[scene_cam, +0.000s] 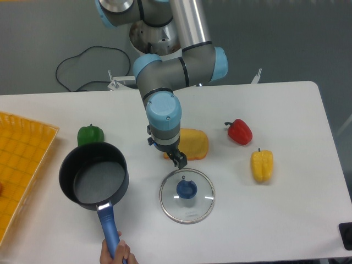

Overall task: Pick up the bread slice
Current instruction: 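Move the gripper from above the glass lid toward the toasted bread slice, then lower the open gripper onto the edge of the bread slice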

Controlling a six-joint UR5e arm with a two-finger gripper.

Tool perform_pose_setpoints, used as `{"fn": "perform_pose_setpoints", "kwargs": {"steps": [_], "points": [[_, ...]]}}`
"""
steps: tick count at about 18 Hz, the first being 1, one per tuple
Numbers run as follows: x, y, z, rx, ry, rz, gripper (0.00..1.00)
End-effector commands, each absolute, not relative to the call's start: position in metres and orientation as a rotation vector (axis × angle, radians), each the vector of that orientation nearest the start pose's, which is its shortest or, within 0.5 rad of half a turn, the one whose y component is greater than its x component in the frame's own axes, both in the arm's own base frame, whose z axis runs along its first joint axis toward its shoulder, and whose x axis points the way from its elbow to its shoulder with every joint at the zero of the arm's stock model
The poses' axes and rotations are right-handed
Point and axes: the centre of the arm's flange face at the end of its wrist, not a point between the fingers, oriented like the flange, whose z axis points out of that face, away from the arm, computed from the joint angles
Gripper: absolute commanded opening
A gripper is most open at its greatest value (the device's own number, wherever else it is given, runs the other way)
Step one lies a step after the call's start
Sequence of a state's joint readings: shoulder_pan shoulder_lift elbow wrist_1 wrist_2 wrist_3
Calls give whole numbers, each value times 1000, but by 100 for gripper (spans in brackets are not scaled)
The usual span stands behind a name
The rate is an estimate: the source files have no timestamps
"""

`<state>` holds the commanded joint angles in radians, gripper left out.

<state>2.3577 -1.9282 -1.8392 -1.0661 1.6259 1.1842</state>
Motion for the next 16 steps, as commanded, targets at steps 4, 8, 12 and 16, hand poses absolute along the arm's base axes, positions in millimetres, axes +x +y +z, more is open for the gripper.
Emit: {"fn": "perform_pose_setpoints", "kwargs": {"steps": [4, 8, 12, 16], "points": [[-316, 475, 225, -3165, 763, -101, 100], [-334, 464, 227, -3114, 991, -91, 100], [-331, 454, 214, -3130, 1020, -65, 100], [-328, 450, 207, -3112, 1052, -27, 100]]}}
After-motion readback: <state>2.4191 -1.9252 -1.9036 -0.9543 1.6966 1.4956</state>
